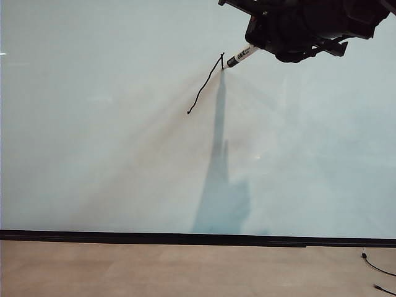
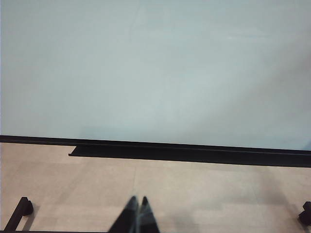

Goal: Pick up the pen on the shelf to the right of the whiteboard and write the letter A.

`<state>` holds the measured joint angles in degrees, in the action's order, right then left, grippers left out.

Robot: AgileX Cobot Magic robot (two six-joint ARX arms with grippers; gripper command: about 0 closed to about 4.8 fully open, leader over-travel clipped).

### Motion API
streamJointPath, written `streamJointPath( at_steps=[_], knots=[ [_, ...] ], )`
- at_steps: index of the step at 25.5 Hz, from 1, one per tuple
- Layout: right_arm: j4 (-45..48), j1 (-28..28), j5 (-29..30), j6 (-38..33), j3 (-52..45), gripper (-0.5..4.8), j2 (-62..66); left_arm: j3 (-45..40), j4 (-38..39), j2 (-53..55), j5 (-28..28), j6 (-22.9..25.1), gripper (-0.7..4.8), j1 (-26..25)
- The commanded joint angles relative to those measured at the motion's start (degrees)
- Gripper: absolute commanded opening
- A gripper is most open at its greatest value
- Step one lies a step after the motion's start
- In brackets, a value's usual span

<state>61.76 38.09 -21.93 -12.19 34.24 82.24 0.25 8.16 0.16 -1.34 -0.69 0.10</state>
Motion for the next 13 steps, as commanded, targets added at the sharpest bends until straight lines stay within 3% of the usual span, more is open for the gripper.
streamJointPath(
  at_steps=[1, 13],
  knots=[
    [-1.70, -0.11, -1.99, 0.17, 0.09, -0.05, -0.17, 0.13, -0.48, 0.02, -0.15, 0.24, -0.05, 0.02],
    [-1.46, 0.66, -3.43, 0.20, -2.54, -0.05, -1.22, 0.13, -0.48, 0.02, -0.15, 0.24, -0.05, 0.02]
  ],
)
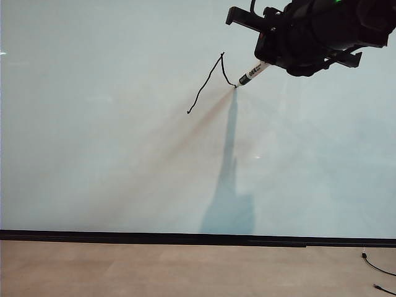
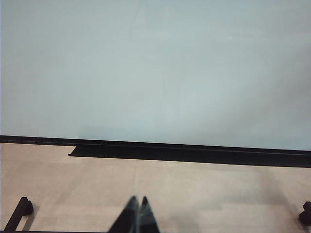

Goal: Pick up the pen on the shelf to the right of the whiteboard and write the letter A.

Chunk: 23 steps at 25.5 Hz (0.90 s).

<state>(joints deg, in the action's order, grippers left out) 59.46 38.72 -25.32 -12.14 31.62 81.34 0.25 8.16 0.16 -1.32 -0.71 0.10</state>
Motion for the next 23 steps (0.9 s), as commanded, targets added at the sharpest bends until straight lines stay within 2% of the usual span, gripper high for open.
streamJointPath(
  at_steps=[1, 6, 23],
  knots=[
    [0.85, 0.02, 0.26, 0.15, 0.09, -0.05, -0.33, 0.13, -0.46, 0.02, -0.17, 0.26, -0.04, 0.02],
    [0.92, -0.04, 0.96, 0.15, 0.09, -0.05, -0.33, 0.13, -0.48, 0.02, -0.17, 0.24, -0.05, 0.02],
    [-4.09, -0.31, -1.88, 0.13, -0.02, -0.05, -0.33, 0.13, -0.46, 0.02, -0.17, 0.24, -0.04, 0.00]
  ],
)
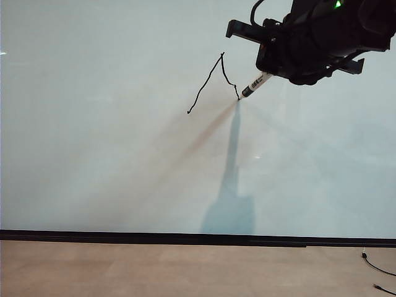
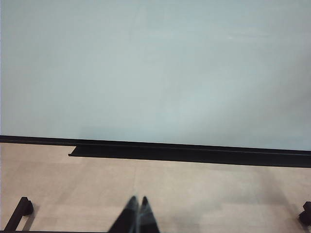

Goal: Pick up the pen on the shelf to the right of the whiteboard and write the letter A.

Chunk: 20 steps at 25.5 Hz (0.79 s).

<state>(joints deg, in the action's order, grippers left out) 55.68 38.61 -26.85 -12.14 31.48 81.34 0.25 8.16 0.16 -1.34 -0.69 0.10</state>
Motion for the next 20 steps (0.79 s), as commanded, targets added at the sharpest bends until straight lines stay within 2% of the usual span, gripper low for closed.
streamJointPath(
  at_steps=[1, 20],
  knots=[
    [-0.48, -0.20, -0.55, 0.13, 0.11, -0.05, -0.33, 0.13, -0.48, 0.02, -0.15, 0.24, -0.05, 0.00],
    [-3.65, -0.37, -3.28, 0.17, 0.11, -0.05, -0.33, 0.13, -0.46, 0.02, -0.15, 0.22, -0.04, 0.02]
  ],
)
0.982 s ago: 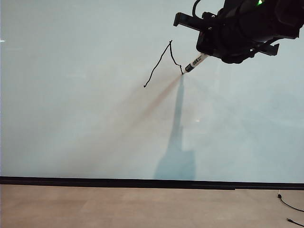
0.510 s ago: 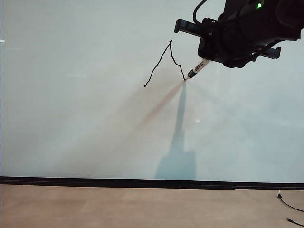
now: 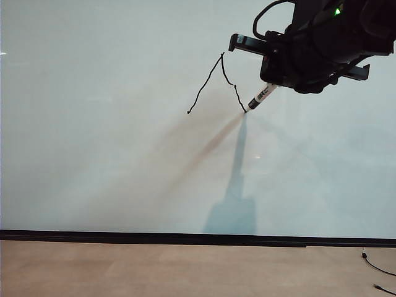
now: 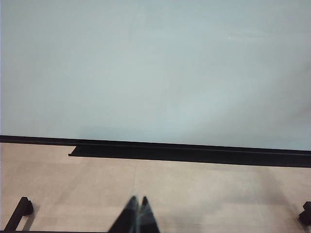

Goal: Pick up the pen on the shelf to the right of the whiteboard and write the letter A.

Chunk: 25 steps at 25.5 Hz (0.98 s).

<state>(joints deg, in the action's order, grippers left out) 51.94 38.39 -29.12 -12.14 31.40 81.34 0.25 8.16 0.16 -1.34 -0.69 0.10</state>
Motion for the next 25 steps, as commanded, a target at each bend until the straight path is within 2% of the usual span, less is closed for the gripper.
streamJointPath(
  at_steps=[1, 9, 13, 17, 20, 25],
  knots=[
    [-0.11, -0.24, -1.01, 0.15, 0.20, -0.05, -0.33, 0.13, -0.48, 0.02, -0.15, 0.24, -0.04, 0.02],
    [-0.94, 0.61, -0.52, 0.46, 0.07, -0.05, -1.86, 0.13, -0.48, 0.02, -0.15, 0.24, -0.04, 0.02],
    [-5.73, 9.84, -8.63, 4.28, -0.04, -0.05, -7.96, 0.13, -0.48, 0.02, -0.15, 0.24, -0.05, 0.02],
    [-6.21, 12.87, -7.61, 11.32, 0.90, -0.05, -9.16, 0.13, -0.48, 0.02, -0.15, 0.24, -0.04, 0.00],
    [-6.73, 11.39, -2.36, 16.92, 2.62, -0.05, -8.52, 0.13, -0.48, 0.02, -0.13, 0.24, -0.05, 0.02],
    [-7.10, 9.33, 0.00, 18.34, 4.98, -0.05, -6.75, 0.13, -0.48, 0.02, -0.15, 0.22, -0.04, 0.00]
  ],
)
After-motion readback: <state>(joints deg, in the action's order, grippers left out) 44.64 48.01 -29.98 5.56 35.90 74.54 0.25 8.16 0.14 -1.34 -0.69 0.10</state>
